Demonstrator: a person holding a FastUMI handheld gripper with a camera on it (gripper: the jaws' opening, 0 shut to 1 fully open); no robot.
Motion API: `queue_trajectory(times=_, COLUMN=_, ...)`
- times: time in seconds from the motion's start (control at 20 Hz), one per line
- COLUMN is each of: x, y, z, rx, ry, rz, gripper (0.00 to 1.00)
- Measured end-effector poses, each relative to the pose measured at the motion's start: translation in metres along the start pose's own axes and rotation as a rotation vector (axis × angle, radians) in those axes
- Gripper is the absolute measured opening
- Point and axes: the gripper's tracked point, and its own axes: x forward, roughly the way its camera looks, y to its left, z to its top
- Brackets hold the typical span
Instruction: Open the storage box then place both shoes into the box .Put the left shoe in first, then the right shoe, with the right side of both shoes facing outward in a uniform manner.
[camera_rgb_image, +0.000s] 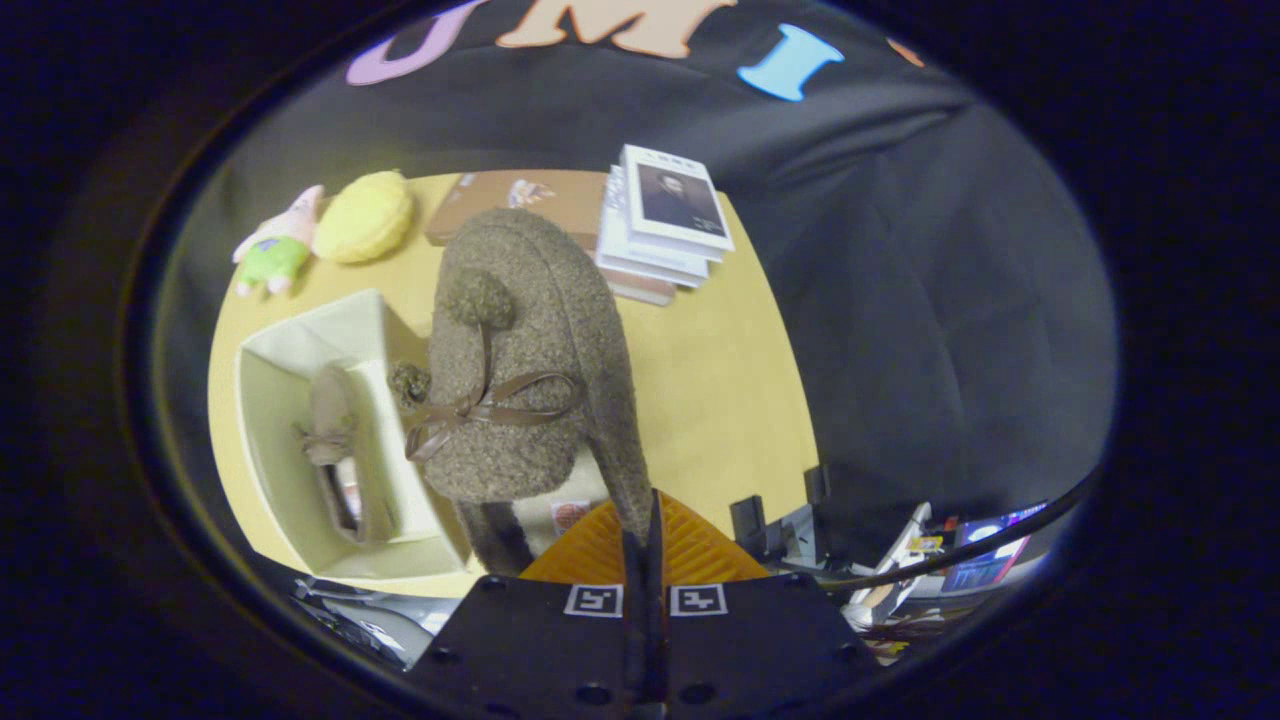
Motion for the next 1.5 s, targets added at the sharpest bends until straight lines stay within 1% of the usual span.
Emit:
queue_trajectory(times=0.15, x=-0.019, y=0.056, z=0.008, rx=-0.056, ry=-0.032, rz=0.084, gripper=0.03)
queue_trajectory(times=0.25, x=-0.022, y=0.094, z=0.005, rx=-0.089, ry=-0.031, rz=0.144, gripper=0.03)
queue_trajectory(times=0.35, x=-0.016, y=0.133, z=0.002, rx=-0.097, ry=-0.019, rz=0.205, gripper=0.03)
queue_trajectory(times=0.45, x=-0.003, y=0.159, z=-0.005, rx=-0.119, ry=0.008, rz=0.237, gripper=0.04)
queue_trajectory(times=0.6, x=0.029, y=0.171, z=-0.017, rx=-0.174, ry=0.057, rz=0.207, gripper=0.03)
queue_trajectory(times=0.75, x=0.072, y=0.185, z=-0.032, rx=-0.216, ry=0.098, rz=0.221, gripper=0.03)
queue_trajectory(times=0.85, x=0.090, y=0.186, z=-0.039, rx=-0.252, ry=0.119, rz=0.196, gripper=0.03)
queue_trajectory(times=1.0, x=0.099, y=0.189, z=-0.045, rx=-0.287, ry=0.139, rz=0.184, gripper=0.04)
queue_trajectory(times=1.1, x=0.096, y=0.185, z=-0.048, rx=-0.302, ry=0.150, rz=0.176, gripper=0.09)
queue_trajectory(times=1.15, x=0.093, y=0.184, z=-0.050, rx=-0.286, ry=0.155, rz=0.186, gripper=0.11)
queue_trajectory(times=1.25, x=0.079, y=0.185, z=-0.048, rx=-0.245, ry=0.153, rz=0.218, gripper=0.28)
queue_trajectory(times=1.35, x=0.063, y=0.187, z=-0.059, rx=-0.212, ry=0.179, rz=0.277, gripper=0.46)
queue_trajectory(times=1.4, x=0.054, y=0.185, z=-0.061, rx=-0.203, ry=0.184, rz=0.294, gripper=0.55)
queue_trajectory(times=1.5, x=0.039, y=0.172, z=-0.064, rx=-0.194, ry=0.182, rz=0.297, gripper=0.72)
